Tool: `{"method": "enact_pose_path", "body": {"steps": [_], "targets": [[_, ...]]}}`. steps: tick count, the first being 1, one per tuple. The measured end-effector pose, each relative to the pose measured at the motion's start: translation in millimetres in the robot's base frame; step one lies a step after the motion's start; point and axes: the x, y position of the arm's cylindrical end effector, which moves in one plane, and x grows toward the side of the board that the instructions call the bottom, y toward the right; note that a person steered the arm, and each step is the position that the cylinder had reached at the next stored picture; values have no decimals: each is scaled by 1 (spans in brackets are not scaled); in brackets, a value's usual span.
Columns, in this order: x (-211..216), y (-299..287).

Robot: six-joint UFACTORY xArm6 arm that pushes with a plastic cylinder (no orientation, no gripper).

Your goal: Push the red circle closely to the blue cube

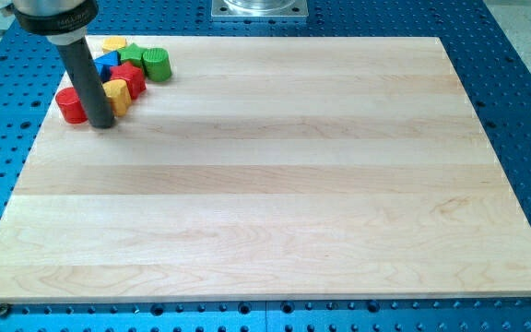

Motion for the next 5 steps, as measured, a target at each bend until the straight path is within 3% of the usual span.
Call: {"method": "enact_pose_path", "body": {"steps": [2,4,5], "targets": [[31,-51],[0,-44],[6,-46]]}}
